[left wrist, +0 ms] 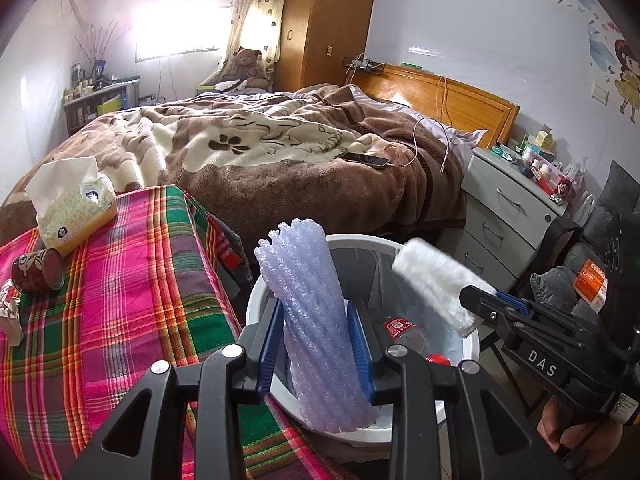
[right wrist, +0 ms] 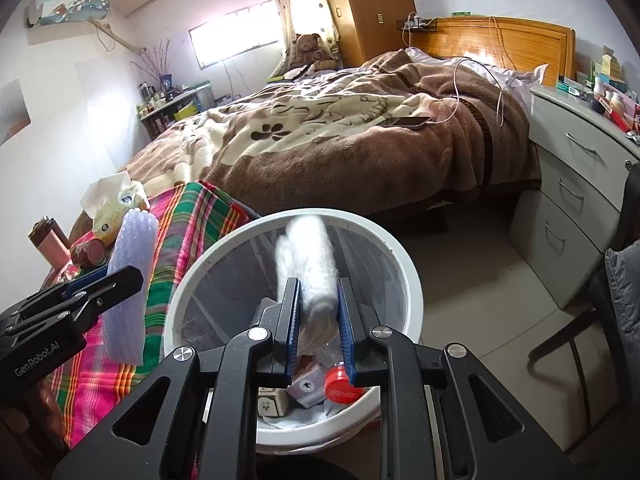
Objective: Collect trash
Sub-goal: 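Open the right tool over the bin while the left releases the foam sleeve into it, then move both tools back over the paper cup and red can on the bed, then grasp the red cartoon can with the right tool while the left grasps the crumpled paper cup, then carry the red can with the right tool while the left carries the paper cup to the bin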
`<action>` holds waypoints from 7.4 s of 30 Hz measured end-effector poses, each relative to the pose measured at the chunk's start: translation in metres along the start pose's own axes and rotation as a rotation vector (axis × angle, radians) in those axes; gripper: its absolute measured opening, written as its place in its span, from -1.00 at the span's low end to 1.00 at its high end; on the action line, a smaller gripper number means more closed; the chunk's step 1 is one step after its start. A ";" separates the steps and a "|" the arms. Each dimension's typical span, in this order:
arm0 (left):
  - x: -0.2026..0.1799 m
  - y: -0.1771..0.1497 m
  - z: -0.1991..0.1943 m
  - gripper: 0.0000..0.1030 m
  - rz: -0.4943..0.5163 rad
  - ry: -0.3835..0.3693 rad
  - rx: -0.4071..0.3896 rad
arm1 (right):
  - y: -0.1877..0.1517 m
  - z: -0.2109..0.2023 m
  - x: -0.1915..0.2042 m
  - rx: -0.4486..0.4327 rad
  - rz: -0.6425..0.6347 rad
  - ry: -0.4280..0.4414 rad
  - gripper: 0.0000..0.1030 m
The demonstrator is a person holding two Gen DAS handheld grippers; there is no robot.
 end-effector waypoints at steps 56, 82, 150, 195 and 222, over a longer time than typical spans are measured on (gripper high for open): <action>0.138 -0.033 -0.051 -0.04 -0.204 0.213 -0.033 | -0.004 0.021 0.090 0.000 -0.161 0.139 -0.10; 0.302 -0.047 -0.023 0.19 -0.413 0.452 0.047 | 0.016 0.109 0.198 0.113 -0.382 0.331 -0.06; 0.411 -0.059 0.039 -0.24 -0.418 0.499 0.176 | 0.004 0.237 0.335 0.413 -0.615 0.484 0.15; 0.206 -0.059 -0.119 -0.32 -0.238 0.377 -0.088 | -0.002 0.037 0.213 0.089 -0.420 0.450 0.05; 0.040 -0.032 -0.080 -0.32 -0.032 0.093 -0.092 | 0.001 -0.017 0.068 -0.031 -0.222 0.091 0.05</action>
Point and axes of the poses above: each gripper's, at about its wrist camera, not at the fingertips, and z roughly the way its jaws point, x to its left, y to its top, the point moved 1 cm from there along z, roughly the way its jaws point, and after that the axes turned 11 degrees about y, right-handed, at the moved point
